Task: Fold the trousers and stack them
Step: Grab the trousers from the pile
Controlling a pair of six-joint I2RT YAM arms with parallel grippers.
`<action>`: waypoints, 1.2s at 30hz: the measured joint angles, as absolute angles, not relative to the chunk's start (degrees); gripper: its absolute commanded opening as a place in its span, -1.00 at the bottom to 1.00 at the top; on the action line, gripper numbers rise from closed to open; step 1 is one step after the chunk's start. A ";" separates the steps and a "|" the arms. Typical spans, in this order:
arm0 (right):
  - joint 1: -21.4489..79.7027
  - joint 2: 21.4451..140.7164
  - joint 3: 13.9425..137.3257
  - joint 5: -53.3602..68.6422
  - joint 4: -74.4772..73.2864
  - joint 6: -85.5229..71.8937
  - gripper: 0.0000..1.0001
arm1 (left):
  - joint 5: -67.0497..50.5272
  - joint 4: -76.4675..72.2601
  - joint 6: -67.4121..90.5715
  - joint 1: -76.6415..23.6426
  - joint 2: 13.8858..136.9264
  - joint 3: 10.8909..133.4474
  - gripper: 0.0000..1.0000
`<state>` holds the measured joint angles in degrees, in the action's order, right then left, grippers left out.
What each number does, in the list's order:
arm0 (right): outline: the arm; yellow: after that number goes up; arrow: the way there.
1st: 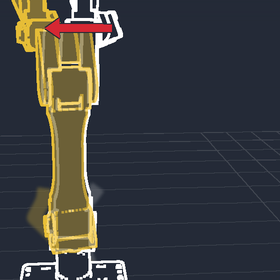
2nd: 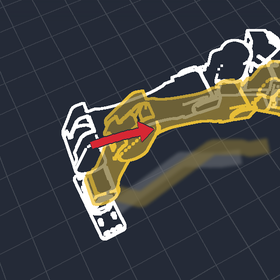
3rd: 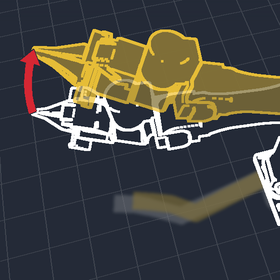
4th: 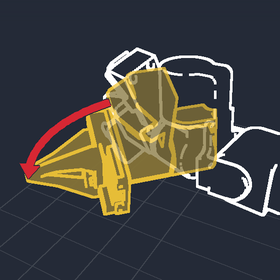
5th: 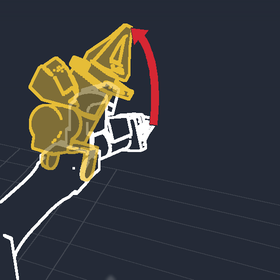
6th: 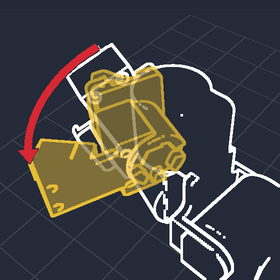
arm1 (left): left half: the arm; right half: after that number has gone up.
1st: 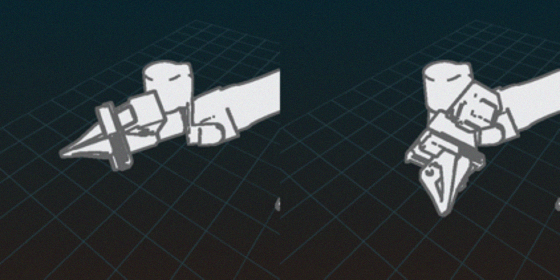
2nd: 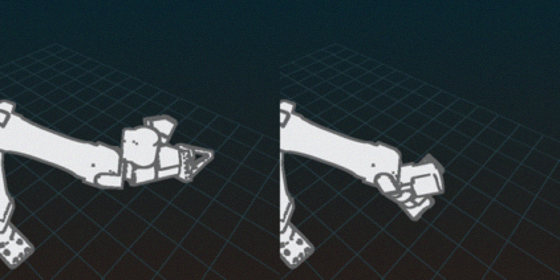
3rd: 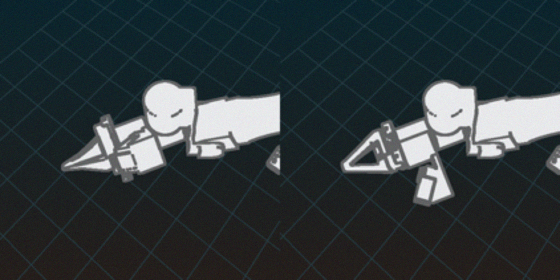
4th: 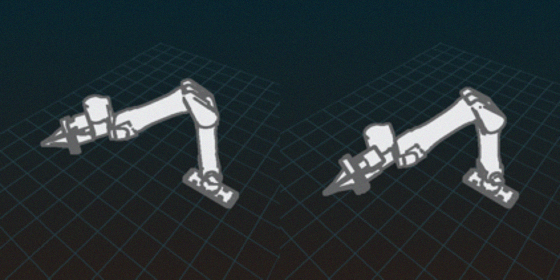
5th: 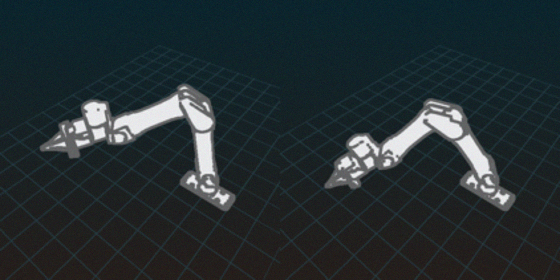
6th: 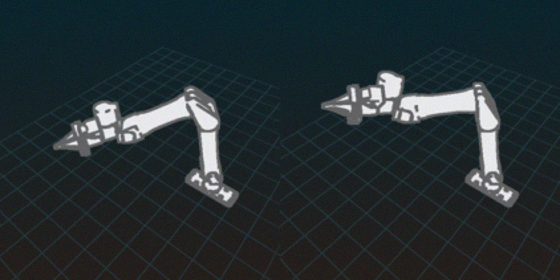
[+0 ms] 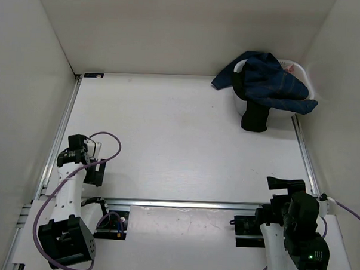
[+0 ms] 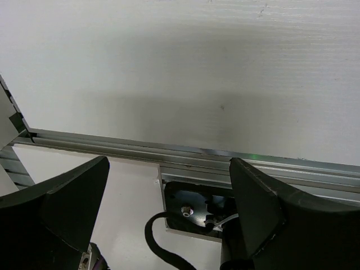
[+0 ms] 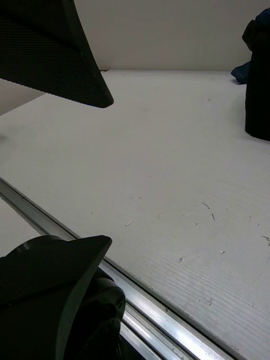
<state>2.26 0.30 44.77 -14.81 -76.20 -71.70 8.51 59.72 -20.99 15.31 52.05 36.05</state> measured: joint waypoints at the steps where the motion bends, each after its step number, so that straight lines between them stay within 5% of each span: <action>1: 2.28 0.30 44.80 -14.76 -76.18 -71.20 0.98 | 8.47 59.72 -20.99 15.31 52.05 36.05 1.00; 8: 2.09 7.97 52.40 -13.39 -76.12 -57.01 0.98 | 8.54 61.58 -22.59 15.31 52.60 46.74 1.00; 21: 0.97 84.86 102.52 -20.71 -55.35 -23.29 0.98 | 1.56 54.37 -33.93 15.33 67.09 92.84 1.00; 30: -5.37 122.34 131.96 -20.60 -48.90 -20.45 0.98 | -12.03 52.40 -33.32 15.29 70.28 90.54 1.00; 36: -5.54 130.28 130.41 -18.02 -45.65 -20.36 0.51 | -10.52 52.25 -30.46 15.20 77.58 85.91 0.45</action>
<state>-5.54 130.28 130.41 -18.02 -45.65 -20.36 -10.52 52.25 -30.46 15.20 77.58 85.91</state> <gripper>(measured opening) 0.812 0.795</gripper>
